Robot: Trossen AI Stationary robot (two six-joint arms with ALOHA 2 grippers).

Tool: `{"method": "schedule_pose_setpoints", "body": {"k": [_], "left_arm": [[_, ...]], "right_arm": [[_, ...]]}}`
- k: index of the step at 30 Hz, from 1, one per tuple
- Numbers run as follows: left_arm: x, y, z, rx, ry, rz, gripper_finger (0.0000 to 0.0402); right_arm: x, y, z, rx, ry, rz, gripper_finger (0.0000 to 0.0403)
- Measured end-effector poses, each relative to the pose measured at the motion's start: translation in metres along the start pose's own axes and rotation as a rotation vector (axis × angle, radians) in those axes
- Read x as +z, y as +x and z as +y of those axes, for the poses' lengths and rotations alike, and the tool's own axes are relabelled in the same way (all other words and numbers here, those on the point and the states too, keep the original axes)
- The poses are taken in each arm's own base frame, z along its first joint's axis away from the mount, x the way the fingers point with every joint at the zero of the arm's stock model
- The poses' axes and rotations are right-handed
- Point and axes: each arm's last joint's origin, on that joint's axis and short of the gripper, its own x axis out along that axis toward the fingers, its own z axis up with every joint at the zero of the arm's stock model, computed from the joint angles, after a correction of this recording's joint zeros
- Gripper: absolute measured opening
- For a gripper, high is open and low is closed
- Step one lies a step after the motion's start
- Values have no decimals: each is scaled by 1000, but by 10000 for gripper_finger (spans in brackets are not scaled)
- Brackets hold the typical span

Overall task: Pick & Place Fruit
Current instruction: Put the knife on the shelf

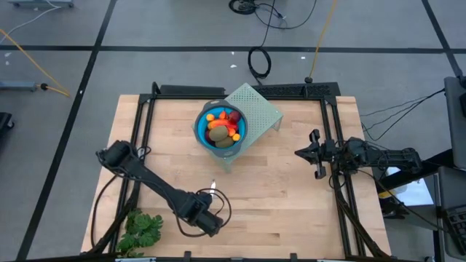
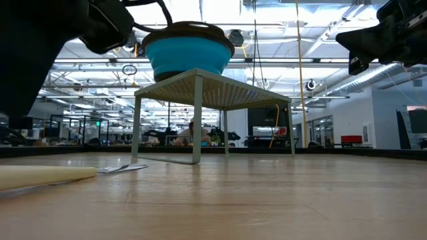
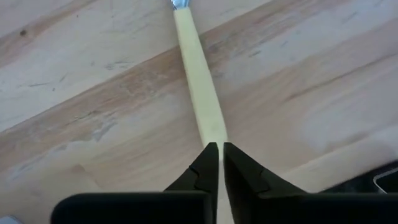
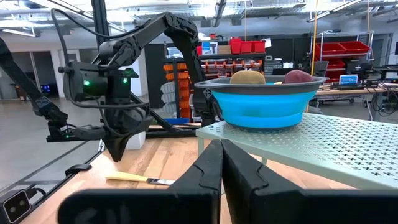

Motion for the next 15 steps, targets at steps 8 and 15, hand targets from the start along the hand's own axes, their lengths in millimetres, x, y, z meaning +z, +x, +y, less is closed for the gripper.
{"method": "schedule_pose_setpoints", "body": {"k": [8,15], "left_arm": [[2,4,0,5,-13,-52,99],[3,3,0,7,-55,-80,191]], "right_arm": [[0,0,0,0,1,-1,0],[0,0,0,0,1,0,0]]}}
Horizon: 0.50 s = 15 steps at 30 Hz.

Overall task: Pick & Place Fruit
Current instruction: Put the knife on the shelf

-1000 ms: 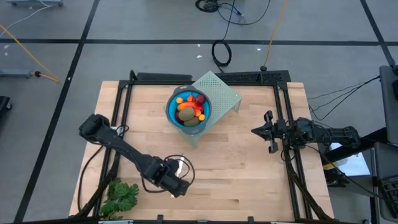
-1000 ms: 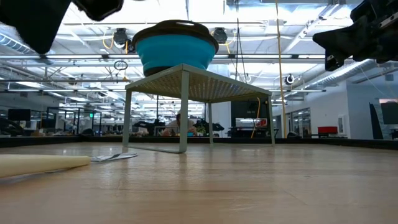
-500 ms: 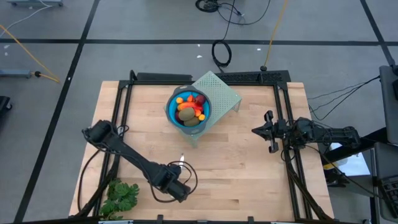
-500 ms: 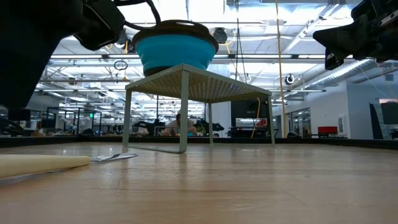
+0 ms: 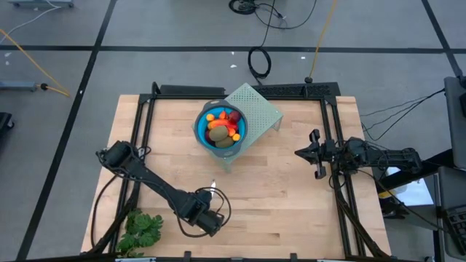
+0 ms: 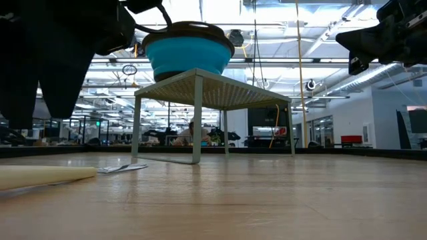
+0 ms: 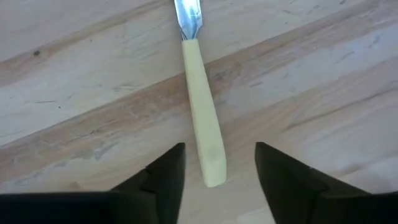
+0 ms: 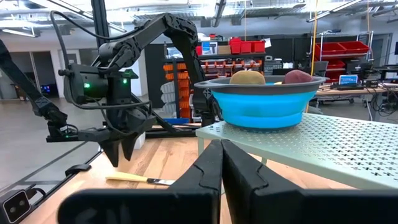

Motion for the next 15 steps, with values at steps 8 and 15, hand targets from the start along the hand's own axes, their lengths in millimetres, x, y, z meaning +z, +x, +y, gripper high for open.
{"method": "schedule_pose_setpoints", "body": {"k": [8,15], "left_arm": [[0,3,-1,3,-2,-1,244],[-2,23,-3,46,-2,29,246]], "right_arm": [[0,0,0,0,0,0,0],[0,0,0,0,0,0,0]]}}
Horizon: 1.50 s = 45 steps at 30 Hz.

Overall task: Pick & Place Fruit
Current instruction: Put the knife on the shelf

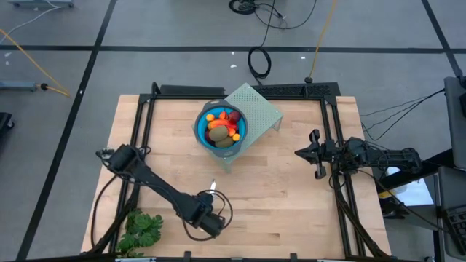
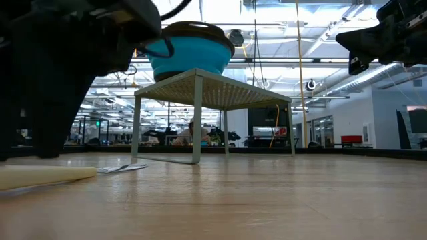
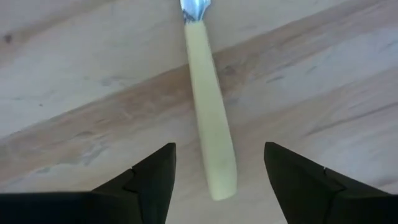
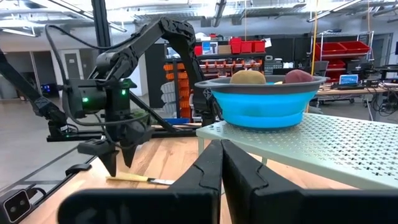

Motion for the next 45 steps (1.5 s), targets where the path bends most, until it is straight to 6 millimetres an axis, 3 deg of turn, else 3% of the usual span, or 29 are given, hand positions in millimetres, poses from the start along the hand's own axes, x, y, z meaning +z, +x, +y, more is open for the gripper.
{"method": "schedule_pose_setpoints", "body": {"k": [8,18,36,45], "left_arm": [[-3,25,-8,5,31,58,246],[-5,27,-7,19,45,65,239],[-16,29,-1,46,89,37,80],[-16,29,-1,47,71,35,69]], "right_arm": [[0,0,0,0,0,0,0],[0,0,0,0,9,0,0],[0,0,0,0,19,0,0],[0,0,0,0,19,0,0]]}}
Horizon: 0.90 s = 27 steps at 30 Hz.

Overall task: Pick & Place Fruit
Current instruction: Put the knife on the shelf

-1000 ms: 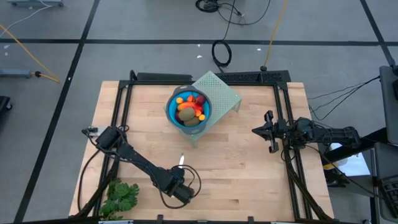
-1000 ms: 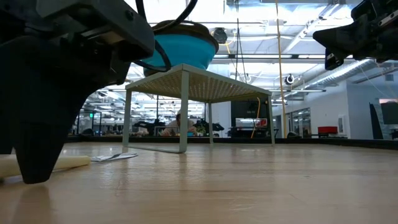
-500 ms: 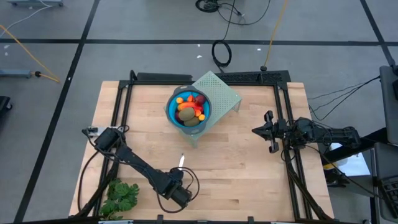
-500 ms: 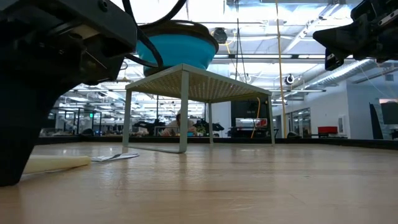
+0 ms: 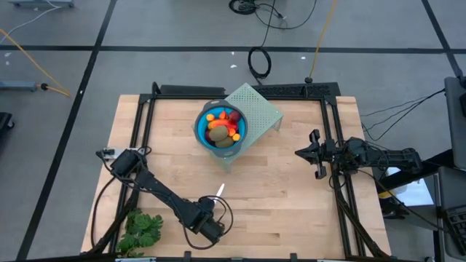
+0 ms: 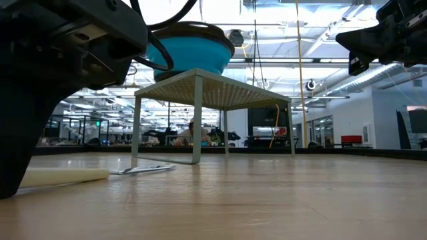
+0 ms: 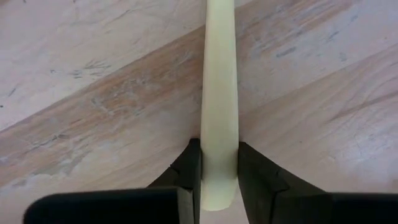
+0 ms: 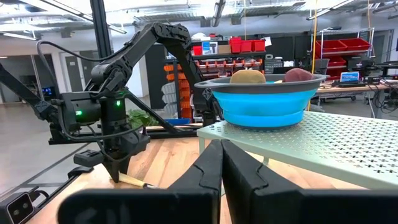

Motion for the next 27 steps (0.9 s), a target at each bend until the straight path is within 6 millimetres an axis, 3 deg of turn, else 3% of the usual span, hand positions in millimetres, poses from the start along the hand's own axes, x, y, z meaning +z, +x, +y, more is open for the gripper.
{"method": "schedule_pose_setpoints", "body": {"k": [27], "left_arm": [[-2,-37,2,-125,44,-25,76]], "right_arm": [[3,0,1,30,24,-30,0]]}}
